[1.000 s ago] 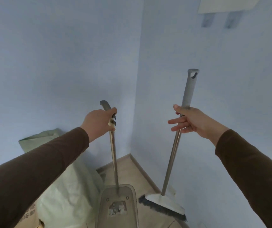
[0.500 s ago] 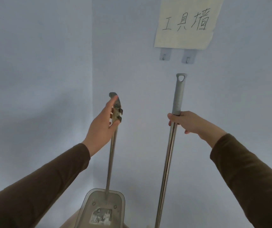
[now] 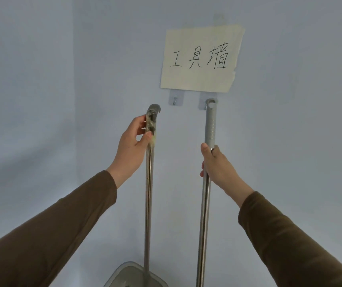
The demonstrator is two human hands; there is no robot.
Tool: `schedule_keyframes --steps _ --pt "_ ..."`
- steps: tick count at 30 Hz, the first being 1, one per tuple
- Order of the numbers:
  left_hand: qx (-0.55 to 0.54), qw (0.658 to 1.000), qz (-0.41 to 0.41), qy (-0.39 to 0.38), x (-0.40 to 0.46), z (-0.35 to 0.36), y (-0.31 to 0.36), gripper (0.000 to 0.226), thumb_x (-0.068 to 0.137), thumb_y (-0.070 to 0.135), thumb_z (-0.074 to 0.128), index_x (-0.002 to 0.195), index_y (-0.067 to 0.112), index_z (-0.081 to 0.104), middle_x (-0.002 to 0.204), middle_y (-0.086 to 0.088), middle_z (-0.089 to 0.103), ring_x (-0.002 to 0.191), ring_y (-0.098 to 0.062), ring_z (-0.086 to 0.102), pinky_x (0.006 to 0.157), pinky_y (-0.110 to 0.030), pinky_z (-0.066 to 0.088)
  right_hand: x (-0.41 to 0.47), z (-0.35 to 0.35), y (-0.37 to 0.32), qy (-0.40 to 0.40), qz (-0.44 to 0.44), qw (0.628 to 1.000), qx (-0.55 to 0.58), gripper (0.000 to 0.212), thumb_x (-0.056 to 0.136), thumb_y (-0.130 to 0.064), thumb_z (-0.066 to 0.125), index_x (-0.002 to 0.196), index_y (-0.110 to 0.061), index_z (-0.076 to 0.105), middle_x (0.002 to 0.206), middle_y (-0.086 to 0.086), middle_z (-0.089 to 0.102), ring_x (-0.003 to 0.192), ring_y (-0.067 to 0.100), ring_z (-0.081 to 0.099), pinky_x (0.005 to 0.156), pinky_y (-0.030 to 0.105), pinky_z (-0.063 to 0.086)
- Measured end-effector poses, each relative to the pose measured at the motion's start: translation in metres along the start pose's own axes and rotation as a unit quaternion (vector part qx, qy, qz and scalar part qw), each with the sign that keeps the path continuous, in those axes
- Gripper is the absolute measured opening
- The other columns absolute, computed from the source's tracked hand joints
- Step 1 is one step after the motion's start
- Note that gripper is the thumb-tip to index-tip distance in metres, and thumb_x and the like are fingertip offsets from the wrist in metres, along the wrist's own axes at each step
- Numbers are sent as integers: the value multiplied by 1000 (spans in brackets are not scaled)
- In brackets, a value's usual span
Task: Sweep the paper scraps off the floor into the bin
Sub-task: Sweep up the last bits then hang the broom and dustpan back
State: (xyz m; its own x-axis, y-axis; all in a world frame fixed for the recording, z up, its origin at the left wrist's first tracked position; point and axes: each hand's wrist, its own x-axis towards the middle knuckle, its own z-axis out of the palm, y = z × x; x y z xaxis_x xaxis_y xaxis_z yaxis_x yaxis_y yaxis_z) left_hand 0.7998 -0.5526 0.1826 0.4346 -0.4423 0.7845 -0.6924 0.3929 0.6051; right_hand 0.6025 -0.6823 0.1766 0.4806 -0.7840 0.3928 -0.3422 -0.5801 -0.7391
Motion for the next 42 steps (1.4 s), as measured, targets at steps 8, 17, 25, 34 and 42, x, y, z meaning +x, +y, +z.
schedule_keyframes --steps 8,17,25,34,42 --pt "-10 1000 18 -7 36 37 -9 29 100 13 56 128 20 56 115 8 64 101 -3 61 81 -10 50 43 4 8 4 14 1000 3 46 98 -59 36 92 -17 53 76 5 67 62 21 73 76 44 60" --pt "-8 1000 11 -4 49 45 -29 34 99 13 59 131 22 55 119 4 66 104 -10 64 79 -6 49 71 17 23 -17 17 999 28 52 98 -62 33 93 -14 54 80 8 69 66 24 74 80 48 59" --pt "8 1000 13 -16 67 38 -35 31 99 18 59 129 26 53 107 3 70 99 -10 67 80 -11 50 79 29 38 -8 3 1000 19 56 98 -63 32 96 -13 56 81 6 72 66 18 74 83 47 57" --pt "53 998 20 17 77 49 -47 30 98 22 61 126 28 53 110 15 67 101 -7 65 91 -34 57 94 24 48 -19 -4 1000 -4 60 90 -72 41 86 -16 64 74 0 74 75 23 71 77 48 60" --pt "84 996 1 33 73 58 -55 31 93 25 67 122 25 57 106 13 65 98 -7 64 93 -33 55 94 18 44 -33 -3 999 5 55 95 -62 44 95 -12 67 79 1 76 79 27 73 75 43 61"
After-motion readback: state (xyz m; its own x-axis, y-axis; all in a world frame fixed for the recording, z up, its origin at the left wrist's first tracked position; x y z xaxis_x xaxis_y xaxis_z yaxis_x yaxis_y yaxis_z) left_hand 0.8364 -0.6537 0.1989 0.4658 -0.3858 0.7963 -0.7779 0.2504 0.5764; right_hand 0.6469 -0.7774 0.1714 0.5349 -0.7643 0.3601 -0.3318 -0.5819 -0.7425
